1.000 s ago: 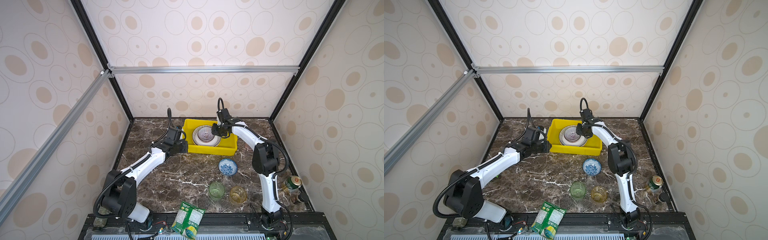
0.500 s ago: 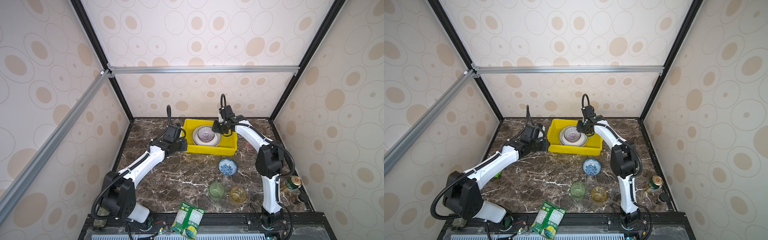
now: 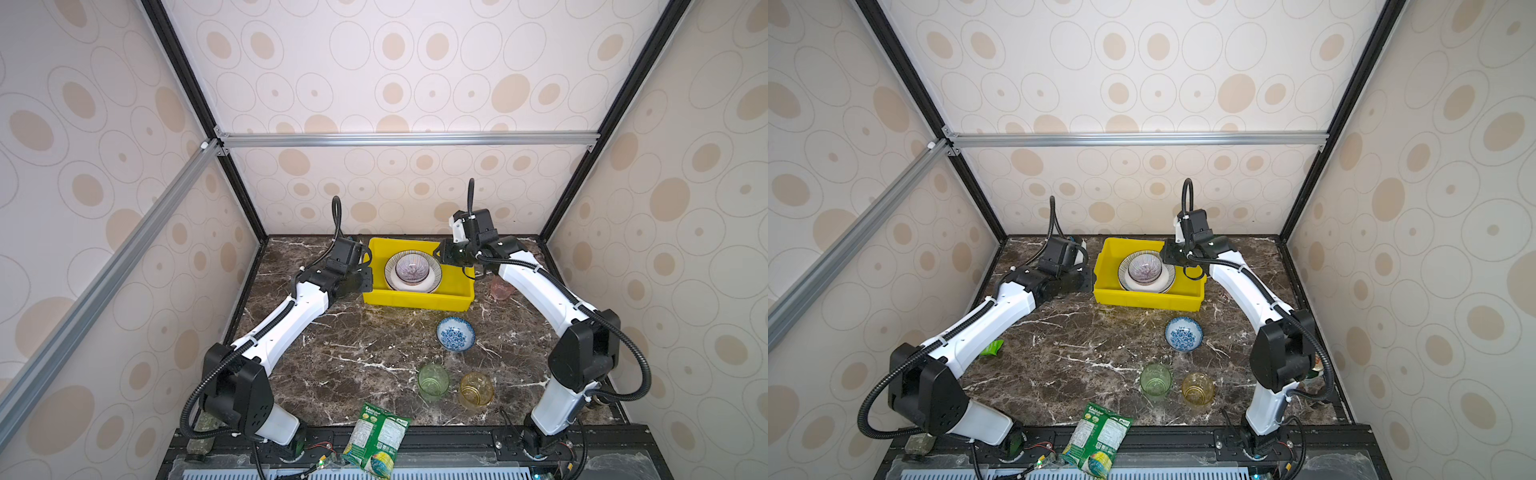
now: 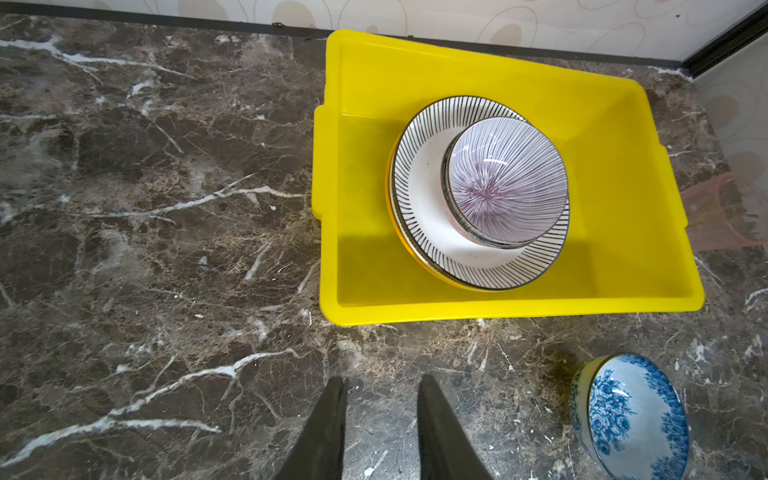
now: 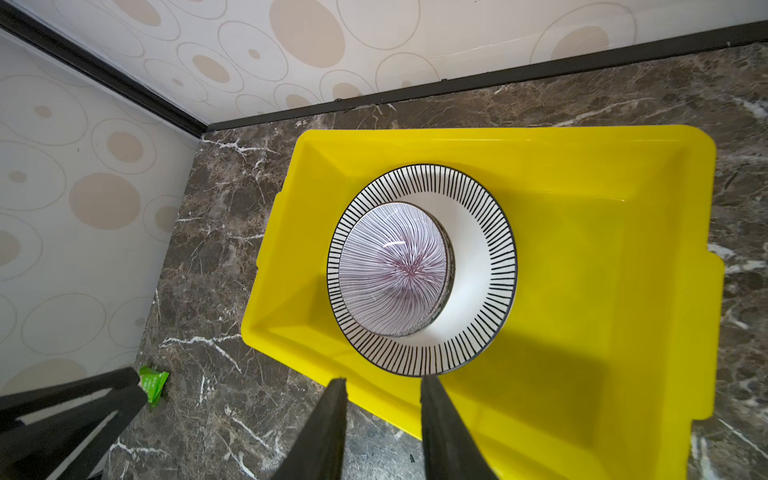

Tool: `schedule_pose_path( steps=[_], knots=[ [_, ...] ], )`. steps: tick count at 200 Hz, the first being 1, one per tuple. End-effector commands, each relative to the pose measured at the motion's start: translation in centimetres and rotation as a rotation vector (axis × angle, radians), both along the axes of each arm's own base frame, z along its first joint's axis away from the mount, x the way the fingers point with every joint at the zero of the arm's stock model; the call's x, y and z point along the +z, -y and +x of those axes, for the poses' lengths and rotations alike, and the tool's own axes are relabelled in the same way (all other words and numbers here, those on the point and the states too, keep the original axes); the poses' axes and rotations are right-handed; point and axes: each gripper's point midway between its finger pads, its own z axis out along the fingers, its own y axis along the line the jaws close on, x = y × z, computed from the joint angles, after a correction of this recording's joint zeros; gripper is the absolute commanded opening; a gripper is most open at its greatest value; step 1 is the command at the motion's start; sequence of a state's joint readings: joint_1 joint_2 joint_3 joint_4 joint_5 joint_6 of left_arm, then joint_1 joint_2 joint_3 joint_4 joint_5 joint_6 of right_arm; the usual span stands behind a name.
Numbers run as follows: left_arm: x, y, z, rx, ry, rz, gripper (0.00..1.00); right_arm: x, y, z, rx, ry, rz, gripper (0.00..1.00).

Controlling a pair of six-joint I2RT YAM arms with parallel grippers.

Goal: Place the mixed dishes into the plastic bin
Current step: 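Open and withdraw the right gripper while the left gripper approaches the blue bowl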

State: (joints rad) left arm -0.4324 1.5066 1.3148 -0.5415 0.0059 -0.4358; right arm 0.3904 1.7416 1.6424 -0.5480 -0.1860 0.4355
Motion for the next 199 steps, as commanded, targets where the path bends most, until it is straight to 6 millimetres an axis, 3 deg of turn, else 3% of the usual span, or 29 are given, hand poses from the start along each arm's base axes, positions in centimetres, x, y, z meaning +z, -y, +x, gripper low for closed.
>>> schedule_pose_path(
  steps=[1, 84, 199],
  knots=[
    [0.9, -0.7, 0.2, 0.001, -0.003, 0.047, 0.31, 0.7, 0.8, -1.5, 0.032, 0.030, -0.018, 0.35],
    [1.3, 1.6, -0.6, -0.066, -0.003, 0.063, 0.31, -1.1, 3.9, -7.5, 0.054, 0.035, -0.096, 0.40],
    [-0.4, 9.6, -3.6, -0.279, 0.029, 0.108, 0.32, -5.0, 7.3, -11.2, -0.036, -0.008, -0.149, 0.42]
  ],
)
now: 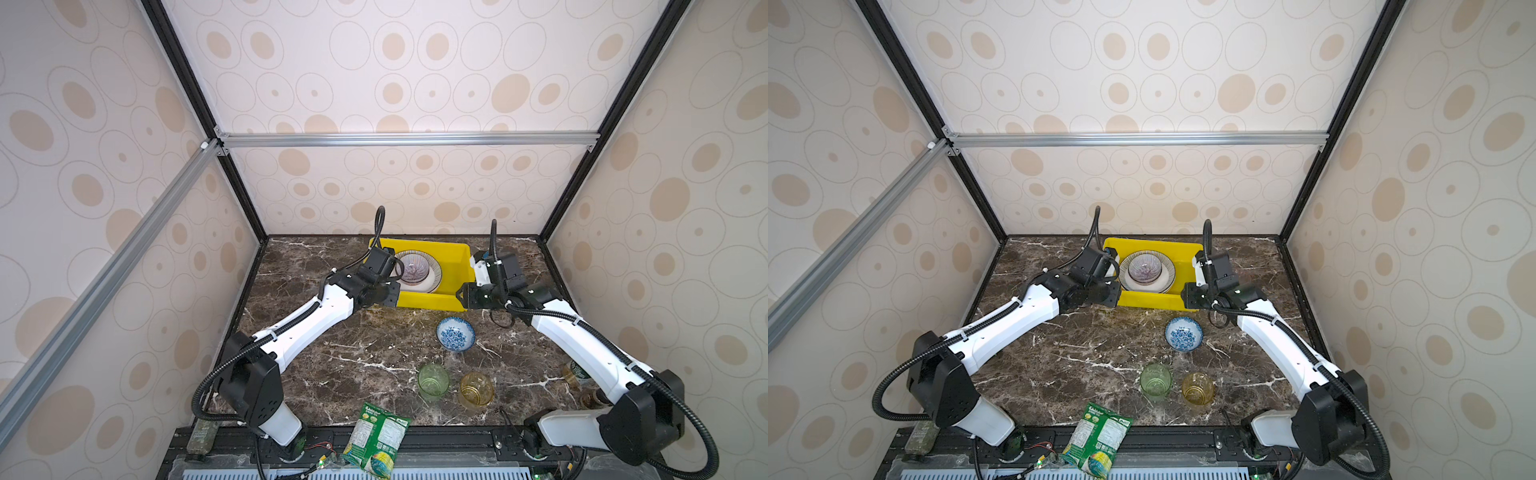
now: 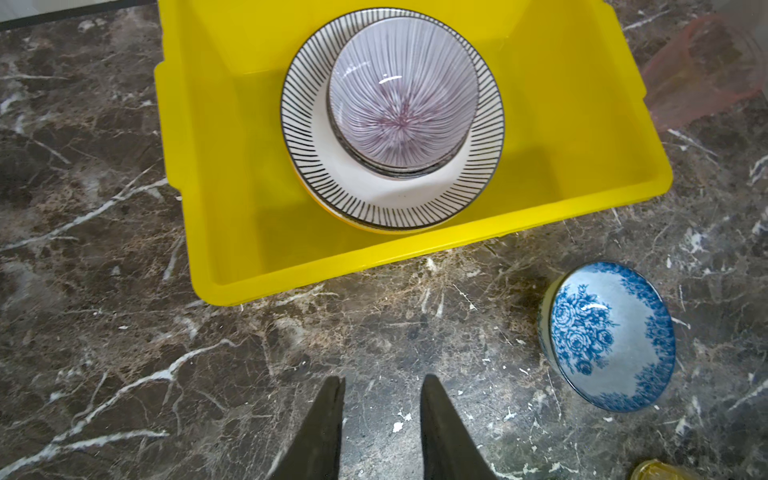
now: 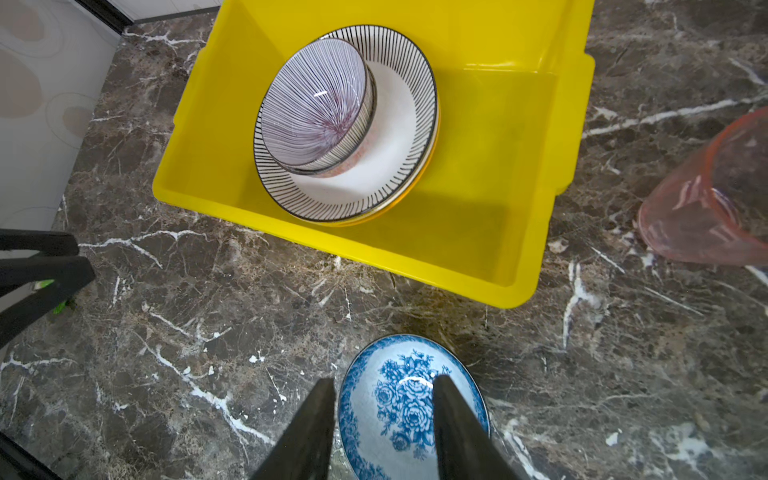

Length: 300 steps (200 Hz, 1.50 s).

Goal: Place the mixed dishes into the plastic bin
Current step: 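Open and withdraw the right gripper while the left gripper approaches the blue bowl, then lower the left gripper onto the blue-and-white bowl's rim beside the bin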

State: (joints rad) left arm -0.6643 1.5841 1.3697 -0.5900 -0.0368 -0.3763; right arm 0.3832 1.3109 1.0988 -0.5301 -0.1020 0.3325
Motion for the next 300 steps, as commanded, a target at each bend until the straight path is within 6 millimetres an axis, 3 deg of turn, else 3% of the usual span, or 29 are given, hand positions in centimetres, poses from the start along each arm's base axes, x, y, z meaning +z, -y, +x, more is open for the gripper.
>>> schedule_pose_path(
  steps=[1, 36, 73, 127, 203, 300],
  knots=[
    [1.1, 1.3, 0.2, -0.035, 0.055, 0.000, 0.32, 0.1, 1.0, -0.3, -0.041, 0.019, 0.002, 0.42],
    [0.4, 3.3, -1.1, -0.095, 0.059, 0.004, 0.33, -0.6, 1.7, -1.3, -0.062, 0.019, 0.007, 0.43],
    [-2.0, 5.5, -2.5, -0.138, 0.001, -0.004, 0.33, -1.4, 2.5, -1.8, -0.091, 0.018, -0.001, 0.46],
    [-3.9, 8.9, -4.0, -0.162, -0.039, -0.028, 0.34, -2.5, 4.1, -2.4, -0.135, 0.015, -0.014, 0.51],
    [-7.1, 13.0, -4.4, -0.159, -0.099, -0.076, 0.36, -3.6, 6.9, -3.0, -0.240, 0.007, 0.017, 0.55],
    [-9.4, 15.6, -4.3, -0.169, -0.143, -0.114, 0.38, -4.2, 7.3, -3.1, -0.255, -0.008, 0.025, 0.56]
  ],
)
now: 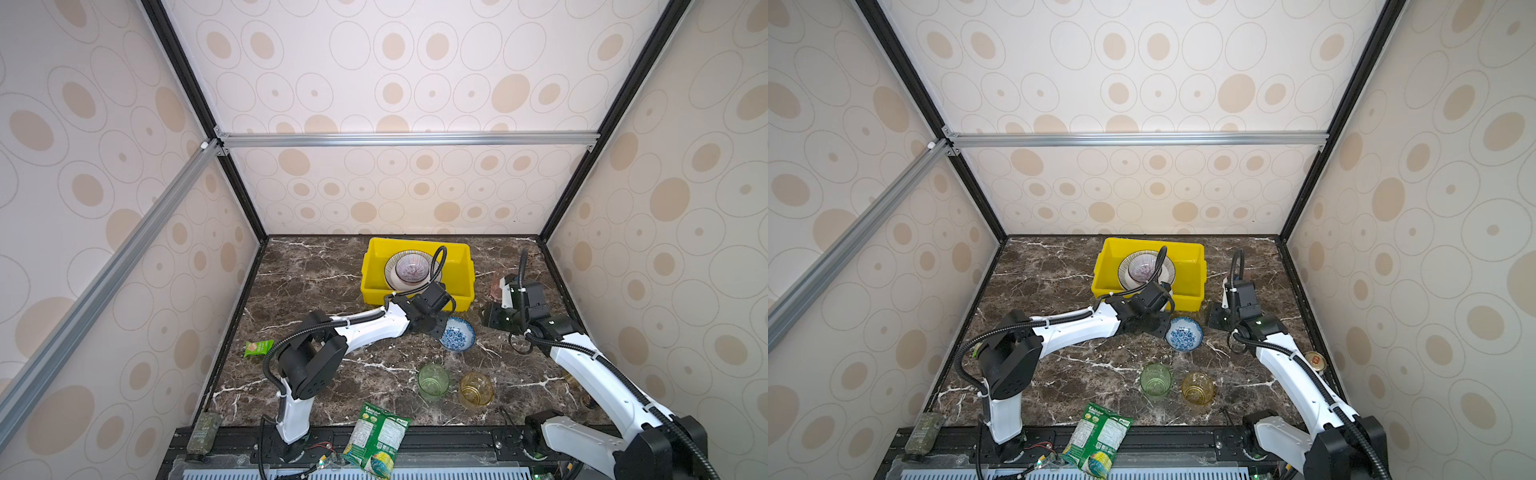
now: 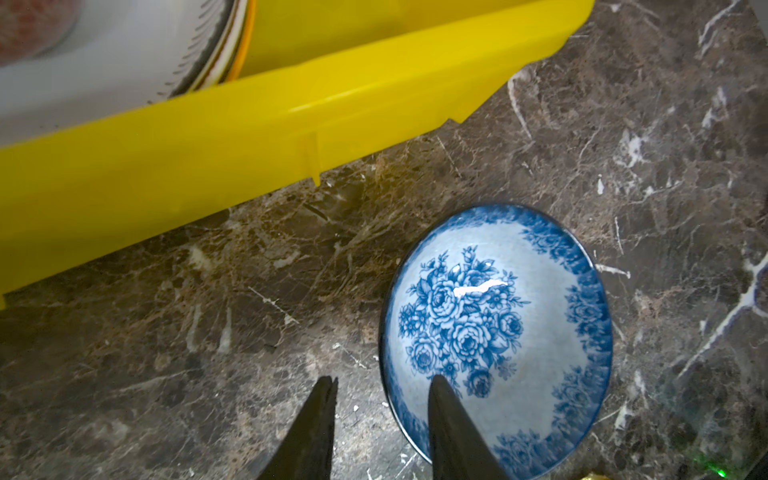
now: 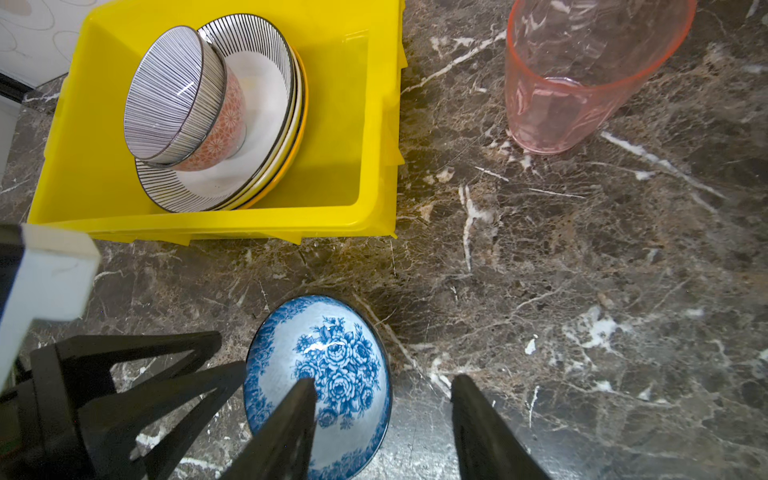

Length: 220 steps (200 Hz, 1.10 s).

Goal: Place the mixed dishes into the plastic bin
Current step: 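Lower the left gripper onto the blue-and-white bowl's rim beside the bin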

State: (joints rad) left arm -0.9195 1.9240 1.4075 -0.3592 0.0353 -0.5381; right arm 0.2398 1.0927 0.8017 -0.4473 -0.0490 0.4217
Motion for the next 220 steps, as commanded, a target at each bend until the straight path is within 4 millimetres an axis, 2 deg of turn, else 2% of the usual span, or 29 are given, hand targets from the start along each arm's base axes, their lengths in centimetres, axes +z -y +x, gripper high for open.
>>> schedule_pose_path(
  steps=[1, 91, 162, 220],
  knots=[
    [0.9, 1.6, 0.2, 0.004, 0.004, -0.048, 0.38, -0.1, 0.2, -0.1, -0.010, 0.002, 0.006, 0.56],
    [-0.9, 2.8, 0.5, 0.008, -0.017, 0.011, 0.36, -0.6, 0.2, -0.1, -0.007, -0.012, 0.003, 0.56],
    [-2.6, 2.2, 0.7, 0.017, -0.038, 0.092, 0.32, -0.6, 0.2, 0.0, -0.006, -0.015, 0.005, 0.57],
    [-3.5, 2.0, 0.9, 0.024, -0.049, 0.134, 0.23, -0.7, 0.1, 0.0, -0.004, -0.019, 0.008, 0.57]
  ],
)
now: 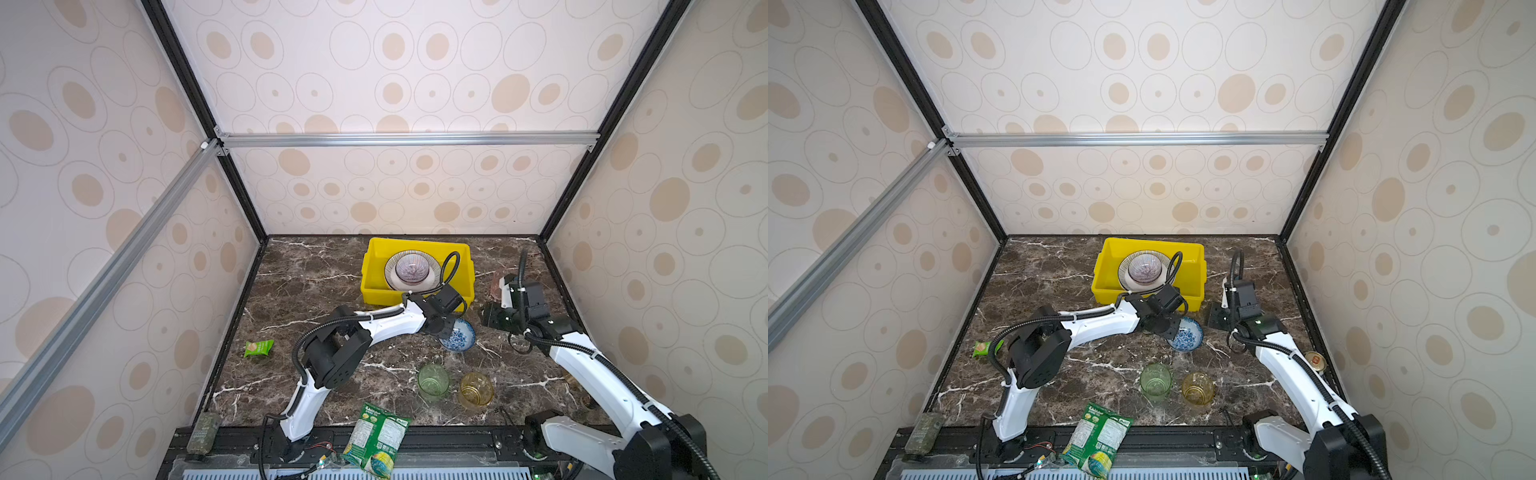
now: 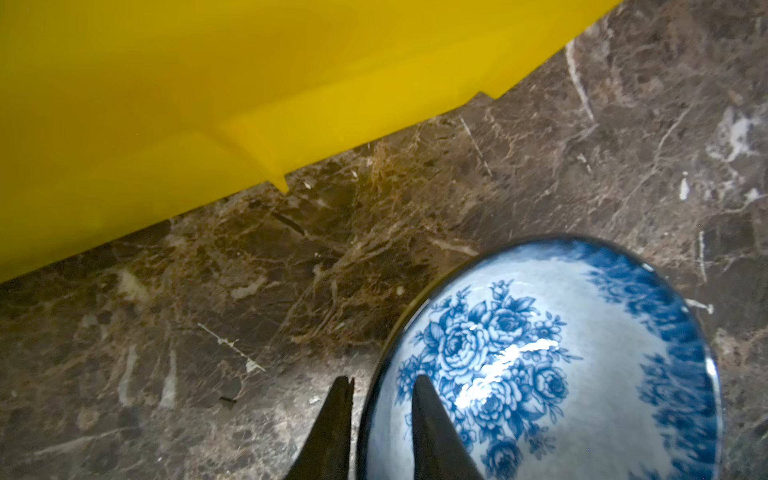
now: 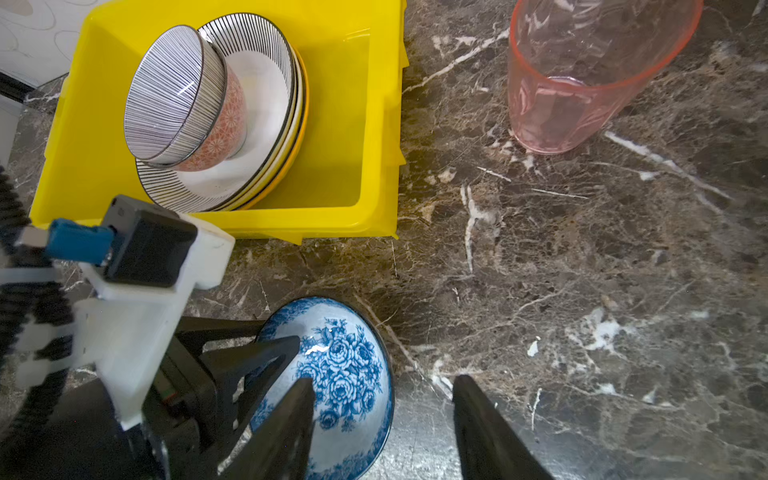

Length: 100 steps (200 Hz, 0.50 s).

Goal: Place the mixed dishes into the plastic bin
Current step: 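Lower the left gripper onto the blue-and-white bowl's rim beside the bin, then close the left gripper on the rim and lift the blue-and-white bowl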

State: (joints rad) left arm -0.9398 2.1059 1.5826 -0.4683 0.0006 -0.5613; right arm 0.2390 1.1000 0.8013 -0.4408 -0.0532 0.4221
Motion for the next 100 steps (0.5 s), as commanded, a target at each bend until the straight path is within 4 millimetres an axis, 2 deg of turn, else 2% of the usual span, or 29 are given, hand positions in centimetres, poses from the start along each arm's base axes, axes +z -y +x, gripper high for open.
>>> schedule_pose_path(
  steps=[1, 55, 86, 100],
  knots=[
    [0.18, 0.26, 0.09, 0.005, 0.006, 0.032, 0.23, -0.53, 0.17, -0.12, -0.006, -0.017, 0.005, 0.57],
    [0.22, 0.20, 0.41, 0.008, 0.009, 0.044, 0.11, -0.32, 0.13, -0.15, -0.004, -0.017, 0.006, 0.57],
    [0.51, 0.00, 0.48, 0.009, 0.016, 0.049, 0.00, -0.18, 0.07, -0.13, -0.004, -0.017, 0.011, 0.57],
    [0.86, -0.08, 0.49, 0.008, 0.022, 0.048, 0.00, -0.06, 0.03, -0.12, -0.002, -0.014, 0.013, 0.57]
  ],
)
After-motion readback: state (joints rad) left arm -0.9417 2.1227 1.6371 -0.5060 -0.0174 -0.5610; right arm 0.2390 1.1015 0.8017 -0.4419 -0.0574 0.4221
